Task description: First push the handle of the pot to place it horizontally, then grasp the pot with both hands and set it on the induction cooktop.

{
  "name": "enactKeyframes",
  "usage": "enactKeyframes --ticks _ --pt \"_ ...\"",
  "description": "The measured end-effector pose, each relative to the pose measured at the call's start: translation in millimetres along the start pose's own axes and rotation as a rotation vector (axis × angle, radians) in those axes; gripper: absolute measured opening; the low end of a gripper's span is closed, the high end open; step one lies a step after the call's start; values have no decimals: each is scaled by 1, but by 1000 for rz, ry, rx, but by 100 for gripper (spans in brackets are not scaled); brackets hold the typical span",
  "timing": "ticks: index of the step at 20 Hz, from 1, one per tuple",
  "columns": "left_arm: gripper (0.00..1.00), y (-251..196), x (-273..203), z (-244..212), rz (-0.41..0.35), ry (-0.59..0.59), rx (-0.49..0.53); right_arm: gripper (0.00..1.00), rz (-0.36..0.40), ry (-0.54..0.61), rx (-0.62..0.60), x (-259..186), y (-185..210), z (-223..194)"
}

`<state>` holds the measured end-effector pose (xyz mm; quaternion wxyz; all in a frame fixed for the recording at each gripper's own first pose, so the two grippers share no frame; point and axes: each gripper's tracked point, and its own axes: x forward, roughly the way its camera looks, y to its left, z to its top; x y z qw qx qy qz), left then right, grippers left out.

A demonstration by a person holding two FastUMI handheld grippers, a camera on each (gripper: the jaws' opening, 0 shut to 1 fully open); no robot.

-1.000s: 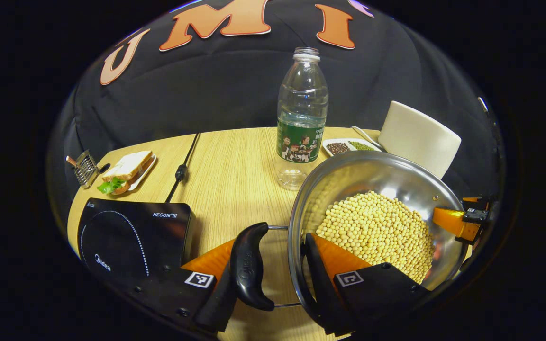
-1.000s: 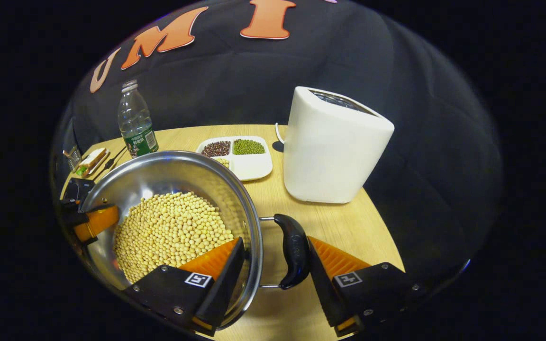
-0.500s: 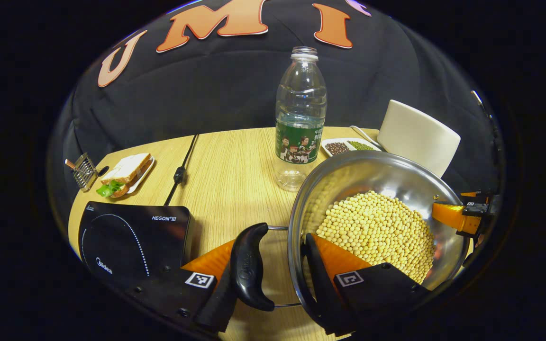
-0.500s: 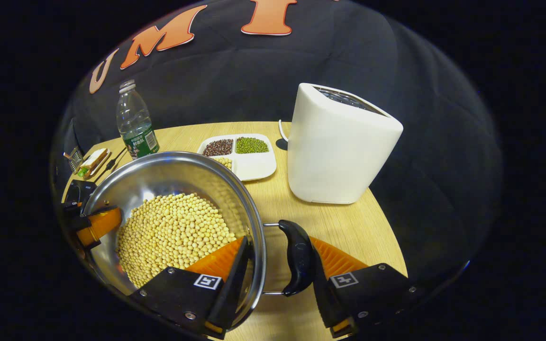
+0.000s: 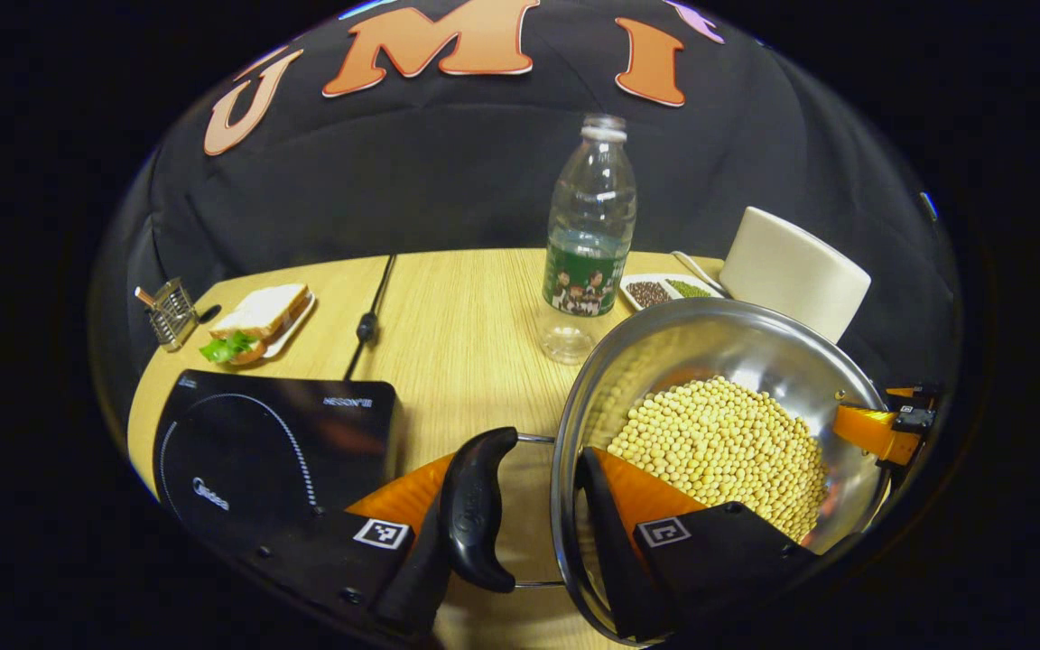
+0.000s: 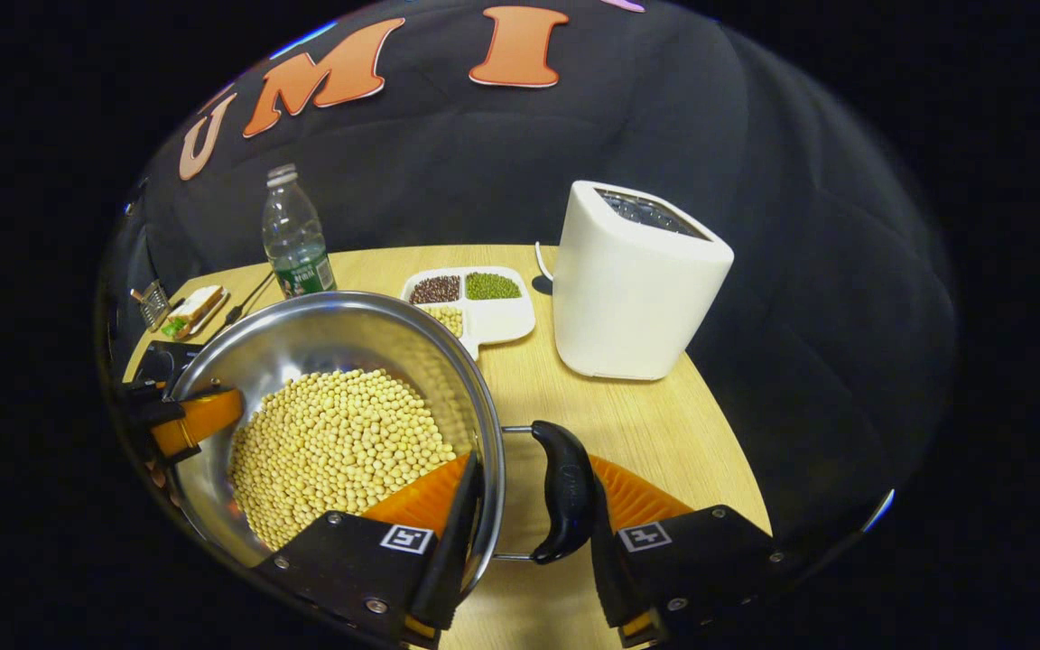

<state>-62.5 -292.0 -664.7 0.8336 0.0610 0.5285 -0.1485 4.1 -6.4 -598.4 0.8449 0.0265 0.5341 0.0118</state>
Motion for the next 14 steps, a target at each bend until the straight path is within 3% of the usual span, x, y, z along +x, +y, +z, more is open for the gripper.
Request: enactKeyframes --ticks 6,14 --pt "77 22 -52 25 6 -77 16 59 10 -58 -1 -5 -1 -4" --pt "77 101 -113 38 68 -133 -17 60 84 -100 -49 6 -3 -2"
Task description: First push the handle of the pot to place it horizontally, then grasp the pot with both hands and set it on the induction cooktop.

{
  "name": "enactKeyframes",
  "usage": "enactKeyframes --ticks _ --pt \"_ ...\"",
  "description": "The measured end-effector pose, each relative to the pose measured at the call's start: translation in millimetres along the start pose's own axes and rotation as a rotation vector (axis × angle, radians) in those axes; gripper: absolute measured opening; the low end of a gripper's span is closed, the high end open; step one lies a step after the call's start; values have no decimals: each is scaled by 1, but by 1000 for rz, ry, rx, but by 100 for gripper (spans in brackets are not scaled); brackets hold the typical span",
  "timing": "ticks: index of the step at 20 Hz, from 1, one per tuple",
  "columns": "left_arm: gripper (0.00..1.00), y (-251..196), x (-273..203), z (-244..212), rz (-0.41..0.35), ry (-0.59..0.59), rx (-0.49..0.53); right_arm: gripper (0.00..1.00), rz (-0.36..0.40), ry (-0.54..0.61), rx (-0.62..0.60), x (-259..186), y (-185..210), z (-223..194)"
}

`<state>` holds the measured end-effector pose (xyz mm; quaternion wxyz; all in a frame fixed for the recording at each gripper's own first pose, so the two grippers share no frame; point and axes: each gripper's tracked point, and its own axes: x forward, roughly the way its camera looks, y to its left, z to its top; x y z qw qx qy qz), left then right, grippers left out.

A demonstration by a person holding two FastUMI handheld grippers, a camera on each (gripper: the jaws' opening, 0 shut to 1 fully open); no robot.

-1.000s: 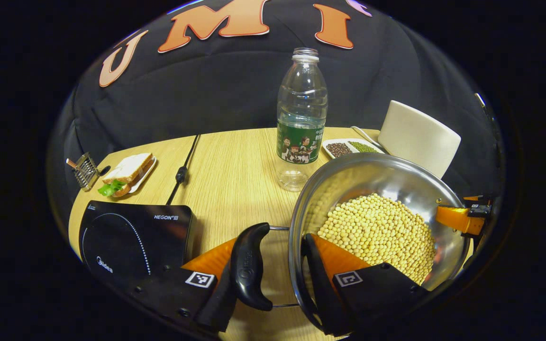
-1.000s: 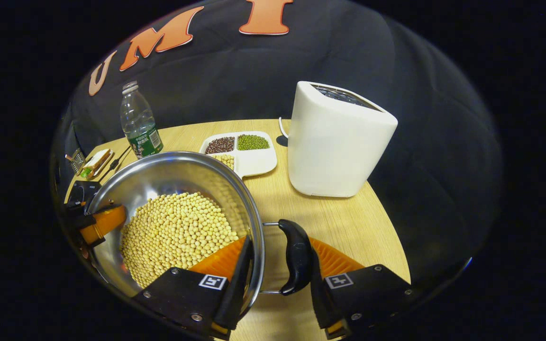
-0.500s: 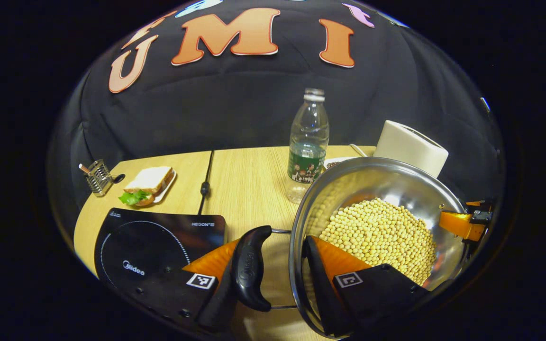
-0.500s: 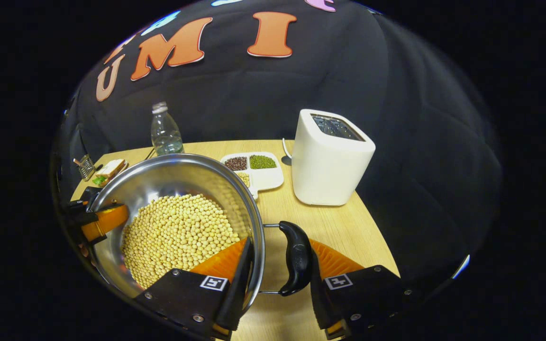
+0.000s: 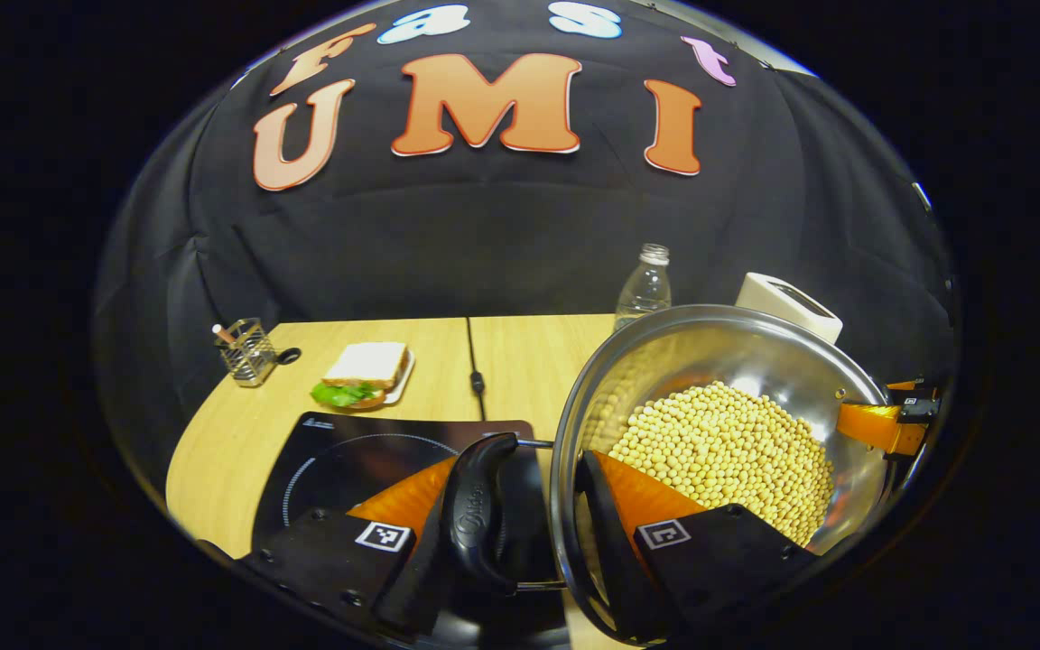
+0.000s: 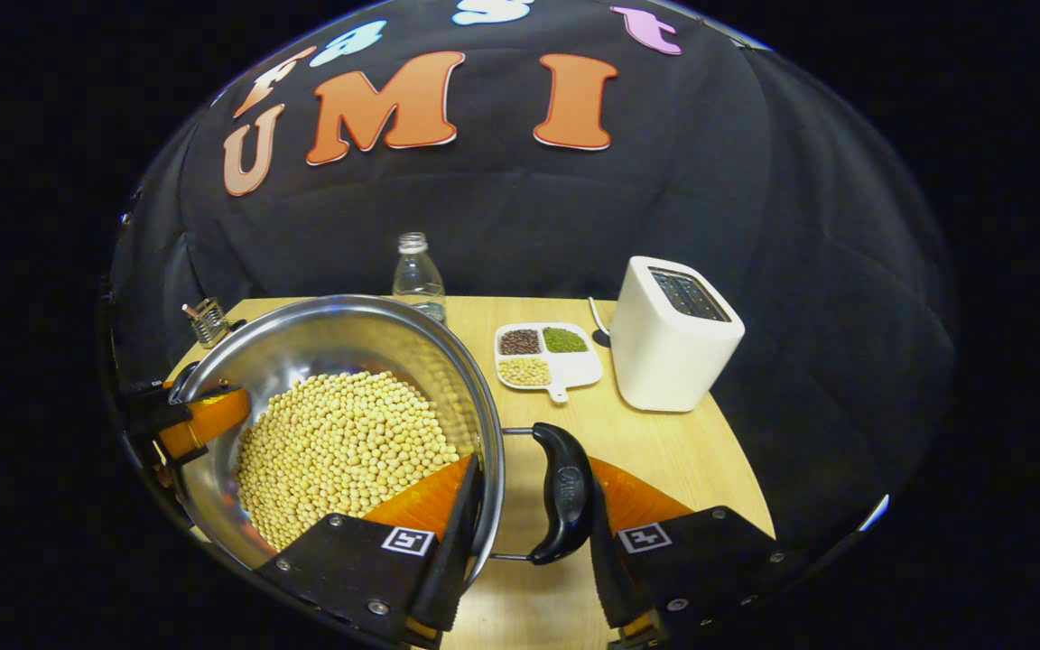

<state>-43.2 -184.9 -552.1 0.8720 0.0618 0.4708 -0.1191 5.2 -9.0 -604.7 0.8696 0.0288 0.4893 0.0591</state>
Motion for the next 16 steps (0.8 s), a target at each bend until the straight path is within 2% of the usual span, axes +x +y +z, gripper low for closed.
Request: enactKeyframes --ticks 4,5,6,7,8,13,14,15,16 --pt "77 53 -25 5 49 -15 -15 60 39 -13 -38 0 -7 5" --pt "77 67 -30 5 60 -18 -23 55 43 -18 -47 -5 -8 9" --pt "77 79 -34 5 68 -18 -35 60 49 -25 -59 -3 -7 10" --pt "74 90 -38 6 76 -23 -48 60 55 -32 -65 -1 -8 13" --pt "77 101 -41 5 84 -24 -55 60 60 -37 -76 -1 -10 15" --pt "77 151 -55 7 137 -33 -69 60 100 -41 -91 5 -10 15" --pt "76 159 -57 8 148 -33 -71 55 108 -45 -98 6 -10 16" --pt "76 166 -60 9 159 -37 -79 55 116 -44 -100 5 -11 15" --pt "76 172 -63 11 167 -40 -78 60 122 -49 -107 4 -14 18"
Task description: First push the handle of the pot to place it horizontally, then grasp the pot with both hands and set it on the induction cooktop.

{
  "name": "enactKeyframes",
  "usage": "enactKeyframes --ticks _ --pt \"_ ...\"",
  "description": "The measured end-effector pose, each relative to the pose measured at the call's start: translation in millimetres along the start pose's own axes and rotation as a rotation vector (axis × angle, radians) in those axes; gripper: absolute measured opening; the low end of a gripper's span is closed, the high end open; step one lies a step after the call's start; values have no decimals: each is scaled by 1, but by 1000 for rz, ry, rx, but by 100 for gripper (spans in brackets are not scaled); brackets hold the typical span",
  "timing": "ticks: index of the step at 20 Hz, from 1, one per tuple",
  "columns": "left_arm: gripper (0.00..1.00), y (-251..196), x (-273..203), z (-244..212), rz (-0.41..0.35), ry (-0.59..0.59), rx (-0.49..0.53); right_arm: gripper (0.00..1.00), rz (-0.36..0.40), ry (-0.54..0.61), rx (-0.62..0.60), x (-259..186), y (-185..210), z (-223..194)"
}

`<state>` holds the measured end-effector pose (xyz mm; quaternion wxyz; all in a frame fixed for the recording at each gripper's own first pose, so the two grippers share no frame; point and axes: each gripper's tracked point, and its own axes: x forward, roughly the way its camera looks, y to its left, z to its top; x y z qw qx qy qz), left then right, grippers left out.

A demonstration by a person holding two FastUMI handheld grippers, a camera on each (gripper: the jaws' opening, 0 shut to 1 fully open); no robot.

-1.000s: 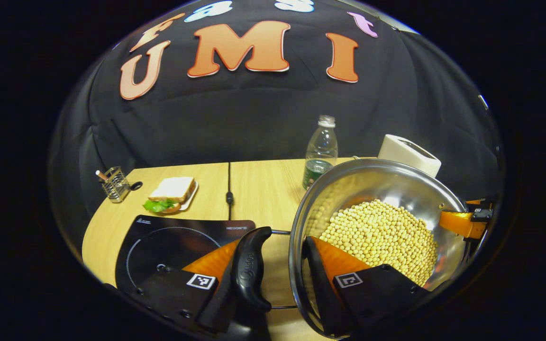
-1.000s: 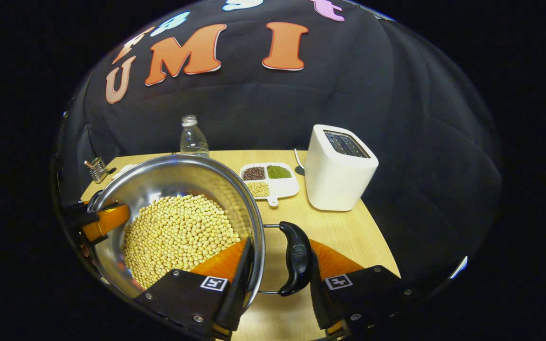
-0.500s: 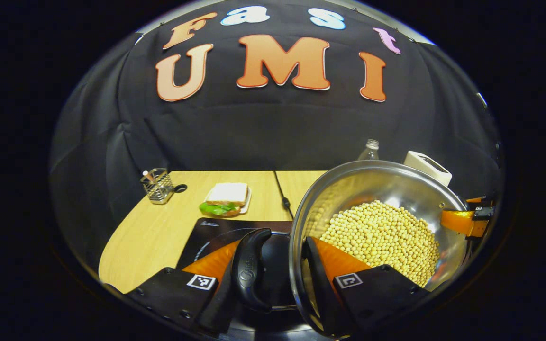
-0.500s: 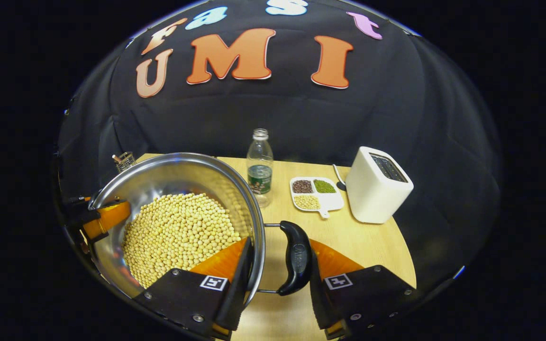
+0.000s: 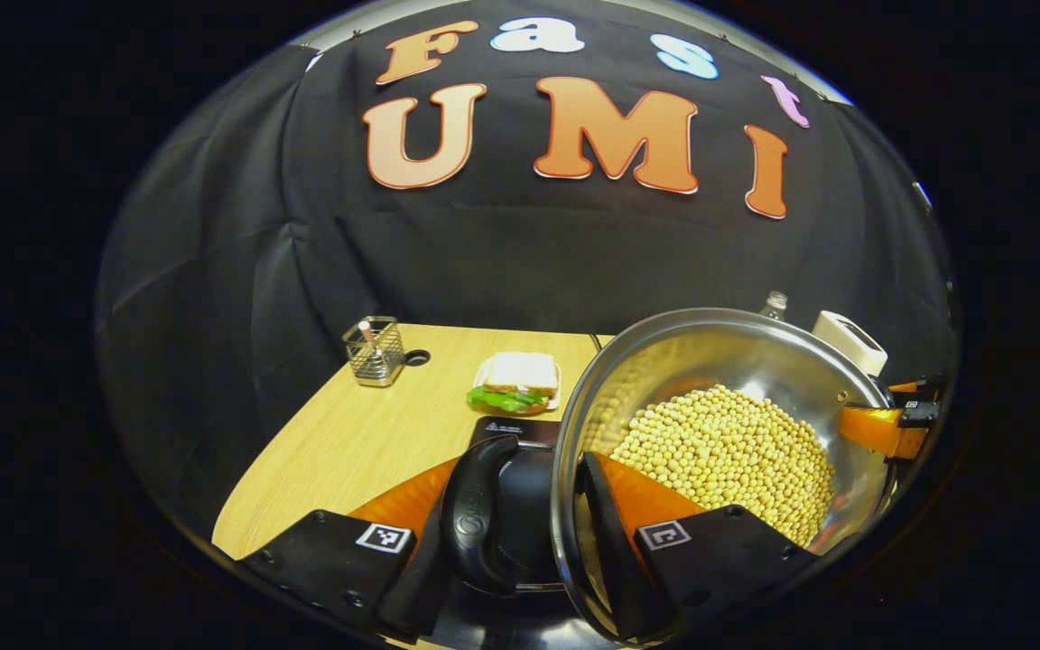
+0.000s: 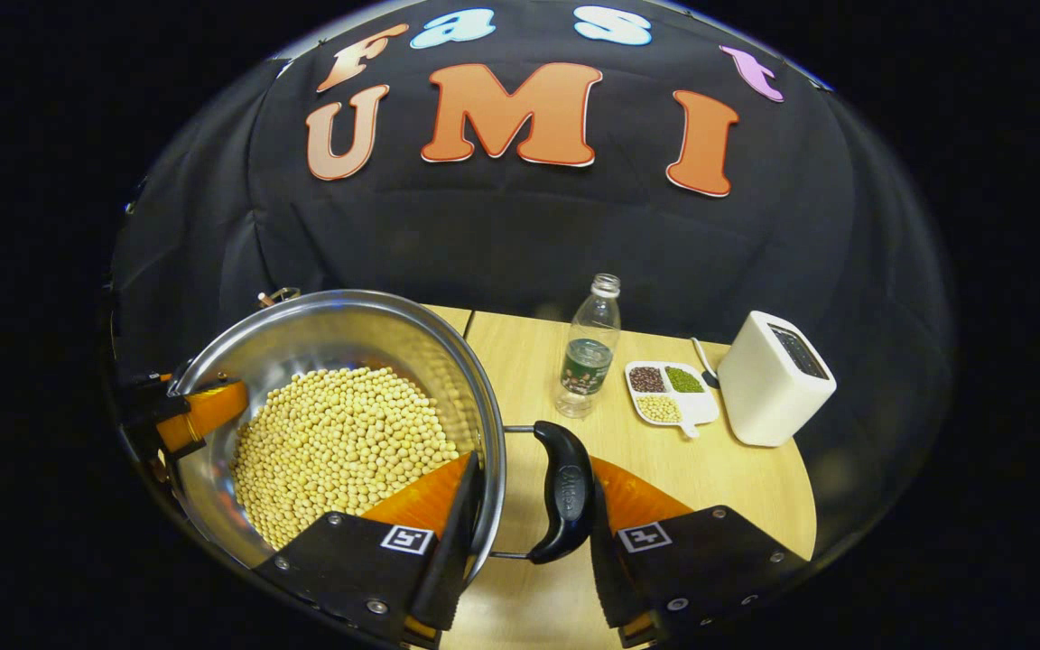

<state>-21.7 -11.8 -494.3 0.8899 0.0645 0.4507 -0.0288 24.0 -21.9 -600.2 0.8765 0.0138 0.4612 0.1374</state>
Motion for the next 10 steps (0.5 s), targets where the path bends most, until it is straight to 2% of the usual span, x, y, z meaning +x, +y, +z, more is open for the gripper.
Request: enactKeyframes --ticks 2,4,5,6,7,8,10 --pt "73 13 -2 5 12 -6 -10 60 7 -7 -11 -4 -8 8" --pt "76 7 -2 3 20 -8 -21 60 11 -17 -16 -4 -9 11" --pt "73 10 -2 3 25 -11 -24 60 14 -21 -16 -1 -8 8" --pt "76 12 -3 5 31 -13 -22 60 19 -22 -14 2 -7 7" --pt "73 13 -5 5 37 -14 -20 60 24 -17 -15 4 -7 4" --pt "76 11 -5 4 43 -12 -17 60 29 -12 -10 5 -7 3" --pt "76 9 -3 3 53 -14 -17 60 37 -9 -11 9 -5 3"
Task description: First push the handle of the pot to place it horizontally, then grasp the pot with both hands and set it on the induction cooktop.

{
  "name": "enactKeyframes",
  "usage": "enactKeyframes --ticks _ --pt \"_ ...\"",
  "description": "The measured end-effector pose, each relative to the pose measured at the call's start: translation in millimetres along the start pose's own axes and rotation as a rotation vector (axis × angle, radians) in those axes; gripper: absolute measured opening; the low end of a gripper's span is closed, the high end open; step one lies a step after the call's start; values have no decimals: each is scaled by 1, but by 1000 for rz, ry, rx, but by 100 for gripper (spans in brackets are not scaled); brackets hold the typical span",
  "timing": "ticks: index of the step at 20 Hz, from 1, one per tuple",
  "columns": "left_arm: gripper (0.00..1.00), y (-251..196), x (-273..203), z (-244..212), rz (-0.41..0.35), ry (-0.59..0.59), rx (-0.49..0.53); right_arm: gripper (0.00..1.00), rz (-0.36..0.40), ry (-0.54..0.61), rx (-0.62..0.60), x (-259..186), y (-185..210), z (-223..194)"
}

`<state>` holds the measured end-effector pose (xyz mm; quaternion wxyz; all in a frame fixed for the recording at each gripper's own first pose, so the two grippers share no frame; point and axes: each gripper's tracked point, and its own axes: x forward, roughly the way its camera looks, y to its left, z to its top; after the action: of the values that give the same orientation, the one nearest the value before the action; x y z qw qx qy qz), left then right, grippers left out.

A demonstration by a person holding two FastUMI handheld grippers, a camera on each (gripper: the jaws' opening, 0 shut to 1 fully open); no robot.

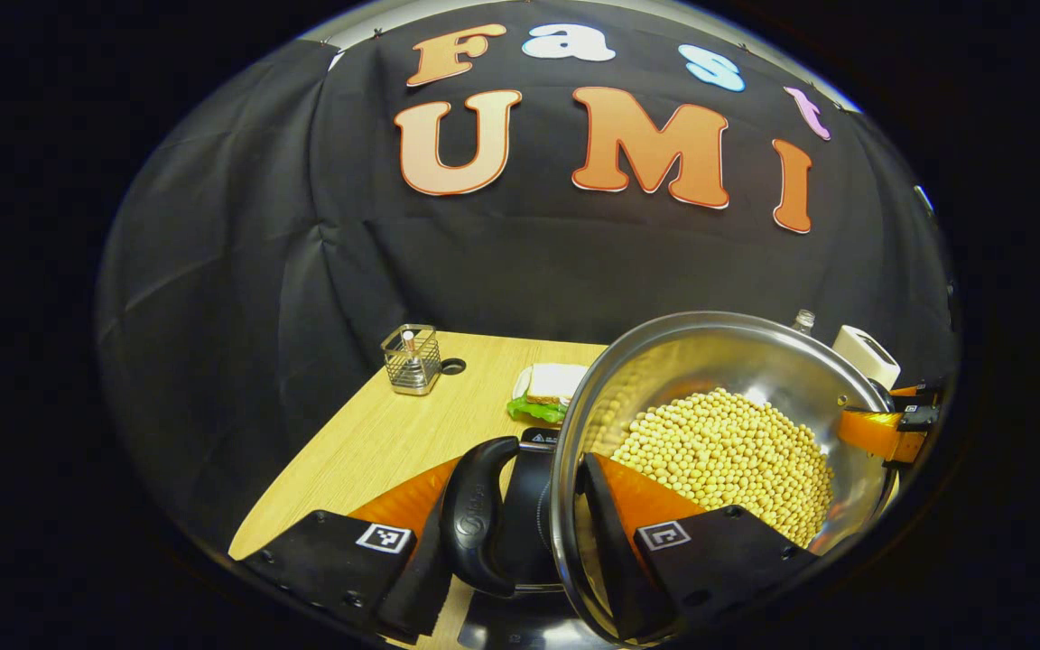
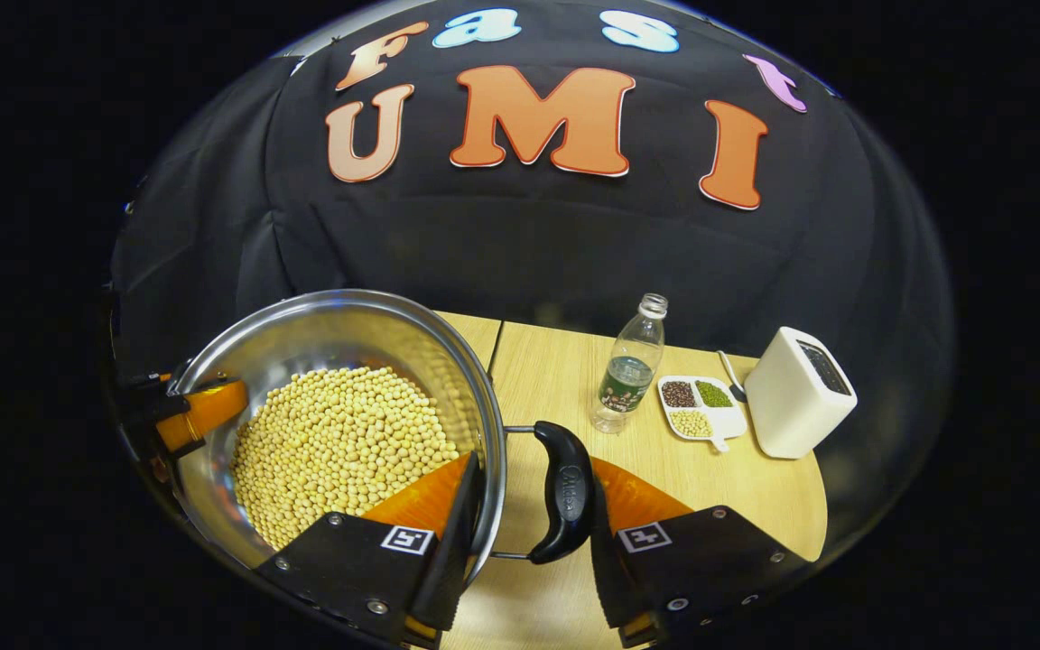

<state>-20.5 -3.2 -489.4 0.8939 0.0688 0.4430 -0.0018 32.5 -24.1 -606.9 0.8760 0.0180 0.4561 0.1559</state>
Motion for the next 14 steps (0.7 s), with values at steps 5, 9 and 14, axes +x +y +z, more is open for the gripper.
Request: enactKeyframes --ticks 5,9,14 --pt "77 0 -1 -2 21 18 -17 60 14 13 -17 6 6 -4" --pt "74 1 -1 -1 30 26 -19 60 22 23 -10 15 15 -8" --pt "74 1 -5 -1 36 51 -28 60 25 46 -8 24 19 -14"
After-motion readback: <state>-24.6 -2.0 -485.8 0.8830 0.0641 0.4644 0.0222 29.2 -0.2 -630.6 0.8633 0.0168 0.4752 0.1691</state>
